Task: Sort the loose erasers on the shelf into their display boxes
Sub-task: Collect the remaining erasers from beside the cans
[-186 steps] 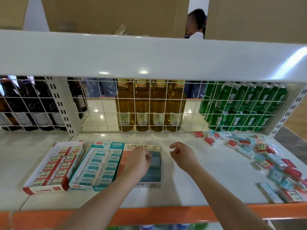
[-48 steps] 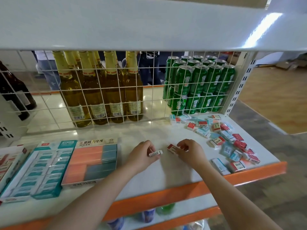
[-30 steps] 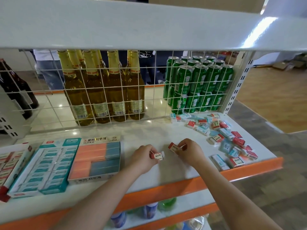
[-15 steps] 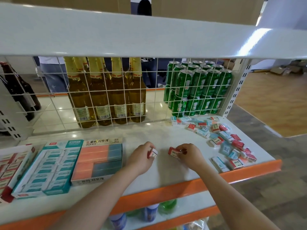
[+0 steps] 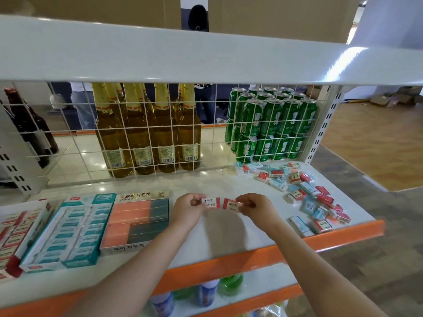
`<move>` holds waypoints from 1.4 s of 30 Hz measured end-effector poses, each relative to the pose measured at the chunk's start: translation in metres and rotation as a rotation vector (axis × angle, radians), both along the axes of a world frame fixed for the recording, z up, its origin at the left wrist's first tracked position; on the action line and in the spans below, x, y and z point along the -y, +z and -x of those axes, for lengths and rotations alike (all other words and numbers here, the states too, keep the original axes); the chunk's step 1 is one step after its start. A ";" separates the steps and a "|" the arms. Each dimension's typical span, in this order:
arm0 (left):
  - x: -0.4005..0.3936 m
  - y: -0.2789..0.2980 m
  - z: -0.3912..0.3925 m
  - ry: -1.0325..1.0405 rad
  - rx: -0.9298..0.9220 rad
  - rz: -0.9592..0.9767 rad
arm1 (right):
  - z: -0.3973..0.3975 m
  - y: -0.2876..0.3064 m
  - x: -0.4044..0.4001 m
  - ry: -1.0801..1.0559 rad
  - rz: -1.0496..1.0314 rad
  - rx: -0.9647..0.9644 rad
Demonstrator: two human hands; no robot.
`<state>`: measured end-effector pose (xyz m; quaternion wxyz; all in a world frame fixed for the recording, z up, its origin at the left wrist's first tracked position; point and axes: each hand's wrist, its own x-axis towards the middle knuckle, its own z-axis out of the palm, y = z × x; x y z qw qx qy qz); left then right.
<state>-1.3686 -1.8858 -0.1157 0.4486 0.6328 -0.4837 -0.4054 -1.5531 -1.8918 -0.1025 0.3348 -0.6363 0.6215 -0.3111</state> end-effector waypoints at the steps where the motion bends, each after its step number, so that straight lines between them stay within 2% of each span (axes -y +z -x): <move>1: -0.001 -0.001 -0.001 0.017 -0.044 0.000 | -0.001 0.001 0.000 0.002 0.003 0.027; 7: -0.007 -0.001 -0.005 0.032 -0.123 -0.019 | -0.003 0.001 0.000 0.009 0.024 0.061; 11: -0.007 -0.004 -0.009 0.040 -0.073 -0.013 | -0.002 -0.004 0.001 0.003 0.068 -0.146; 15: -0.007 -0.003 -0.012 0.034 0.050 -0.003 | -0.002 -0.009 0.001 0.060 -0.013 -0.332; 22: -0.010 0.002 -0.017 0.017 0.181 0.020 | -0.019 -0.008 0.002 0.226 0.060 -0.475; 27: -0.011 0.005 -0.018 0.035 0.182 0.027 | -0.022 0.004 0.010 0.090 0.078 -0.306; 30: -0.012 0.007 -0.018 0.047 0.184 0.029 | -0.019 0.012 0.014 -0.001 0.104 -0.092; 33: -0.012 0.007 -0.016 0.062 0.189 0.034 | -0.016 0.017 0.015 0.019 0.055 0.118; 42: -0.015 0.013 -0.020 0.121 0.214 0.081 | -0.021 0.008 0.015 0.057 -0.009 0.265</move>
